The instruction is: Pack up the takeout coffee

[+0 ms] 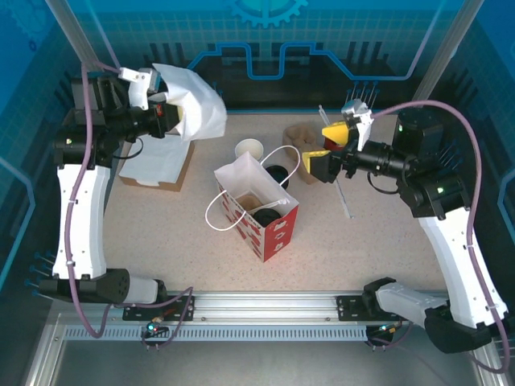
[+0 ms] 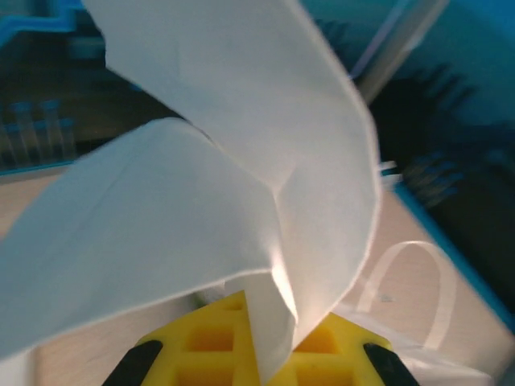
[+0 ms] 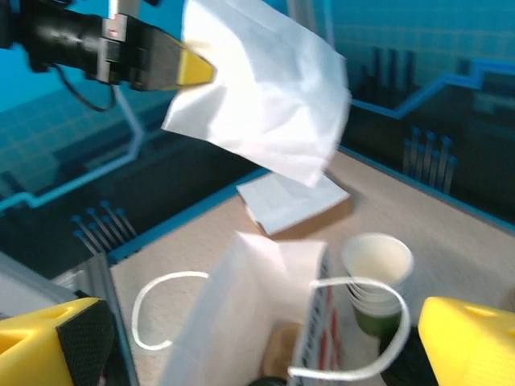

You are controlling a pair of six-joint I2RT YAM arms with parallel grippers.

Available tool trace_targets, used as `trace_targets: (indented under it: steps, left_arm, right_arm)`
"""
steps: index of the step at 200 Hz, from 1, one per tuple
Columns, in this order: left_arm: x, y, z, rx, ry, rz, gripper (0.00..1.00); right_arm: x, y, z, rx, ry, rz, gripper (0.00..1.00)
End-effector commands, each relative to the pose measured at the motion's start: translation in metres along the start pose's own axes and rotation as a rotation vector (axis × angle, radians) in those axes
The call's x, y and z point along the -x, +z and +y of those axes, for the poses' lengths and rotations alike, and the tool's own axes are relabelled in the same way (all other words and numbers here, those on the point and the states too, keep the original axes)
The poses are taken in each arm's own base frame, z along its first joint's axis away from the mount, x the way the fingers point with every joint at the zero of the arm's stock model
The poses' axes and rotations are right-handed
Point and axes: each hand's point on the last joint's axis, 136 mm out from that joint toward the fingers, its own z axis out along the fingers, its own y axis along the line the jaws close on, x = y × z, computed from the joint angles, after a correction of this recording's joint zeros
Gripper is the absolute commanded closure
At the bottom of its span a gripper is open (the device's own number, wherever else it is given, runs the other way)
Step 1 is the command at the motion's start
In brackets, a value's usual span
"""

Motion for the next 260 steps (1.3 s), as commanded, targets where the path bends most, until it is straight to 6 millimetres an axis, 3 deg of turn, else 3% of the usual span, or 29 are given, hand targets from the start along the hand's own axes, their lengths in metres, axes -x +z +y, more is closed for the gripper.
trace_targets:
  steps: [1, 25, 57, 94, 141, 182, 225, 260]
  left_arm:
    - [0.013, -0.019, -0.069, -0.296, 0.0, -0.026, 0.97]
    - [0.01, -0.019, -0.102, -0.433, 0.03, -0.004, 0.97]
    - [-0.002, -0.022, -0.126, -0.556, 0.095, 0.04, 0.96]
    - [-0.017, -0.022, -0.132, -0.623, 0.102, 0.098, 0.95]
    - [-0.032, -0.021, -0.143, -0.683, 0.113, 0.157, 0.94]
    - [-0.039, -0.021, -0.15, -0.719, 0.13, 0.18, 0.94]
    - [-0.041, -0.025, -0.154, -0.728, 0.16, 0.177, 0.94]
    - [-0.043, -0.026, -0.154, -0.731, 0.176, 0.181, 0.94]
  right_arm:
    - [0.015, 0.014, 0.03, 0.167, 0.071, 0.024, 0.0]
    - [0.023, 0.03, 0.053, 0.257, 0.082, 0.063, 0.0]
    - [0.016, 0.039, 0.065, 0.24, -0.266, 0.085, 0.0]
    - [0.012, 0.045, 0.055, 0.172, -0.595, 0.081, 0.0]
    - [0.006, 0.061, 0.069, 0.197, -0.84, 0.112, 0.0]
    - [0.013, 0.081, 0.062, 0.187, -0.835, 0.149, 0.0]
    - [-0.001, 0.094, 0.062, 0.255, -0.723, 0.209, 0.01]
    - [-0.002, 0.1, 0.055, 0.28, -0.607, 0.225, 0.06]
